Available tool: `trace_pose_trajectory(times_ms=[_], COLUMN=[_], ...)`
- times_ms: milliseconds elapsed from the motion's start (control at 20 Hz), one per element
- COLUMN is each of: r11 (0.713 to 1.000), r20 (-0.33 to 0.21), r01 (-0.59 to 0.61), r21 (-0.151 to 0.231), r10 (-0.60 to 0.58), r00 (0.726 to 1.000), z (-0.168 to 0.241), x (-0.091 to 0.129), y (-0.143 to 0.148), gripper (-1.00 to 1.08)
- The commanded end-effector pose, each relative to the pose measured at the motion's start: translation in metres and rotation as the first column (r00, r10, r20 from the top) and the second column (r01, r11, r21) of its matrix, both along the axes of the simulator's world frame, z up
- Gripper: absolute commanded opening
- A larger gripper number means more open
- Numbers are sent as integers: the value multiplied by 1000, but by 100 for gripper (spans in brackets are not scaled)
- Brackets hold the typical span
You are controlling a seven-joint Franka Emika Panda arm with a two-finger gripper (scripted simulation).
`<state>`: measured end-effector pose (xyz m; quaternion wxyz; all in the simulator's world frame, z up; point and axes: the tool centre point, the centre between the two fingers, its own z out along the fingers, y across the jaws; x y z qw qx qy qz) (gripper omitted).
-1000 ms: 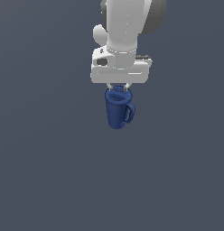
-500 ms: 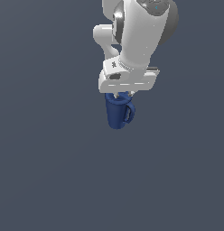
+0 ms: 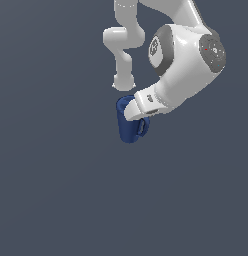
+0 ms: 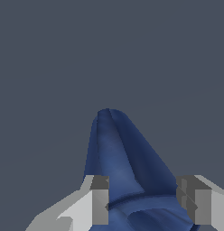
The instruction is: Pick up the object and move it to a goal position.
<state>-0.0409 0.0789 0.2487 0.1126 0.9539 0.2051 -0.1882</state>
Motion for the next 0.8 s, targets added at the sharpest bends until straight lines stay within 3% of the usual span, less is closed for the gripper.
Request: trace_pose_trajectory(times_ms=[0, 350, 750], r11=[998, 986, 977], r20=[-49, -144, -192], r01=[-47, -136, -179], r21=[-33, -92, -118], r10=[46, 122, 155], r00=[998, 982, 969], z=[-9, -26, -34], x=[3, 8, 9], y=[7, 20, 28], gripper=[28, 28, 28])
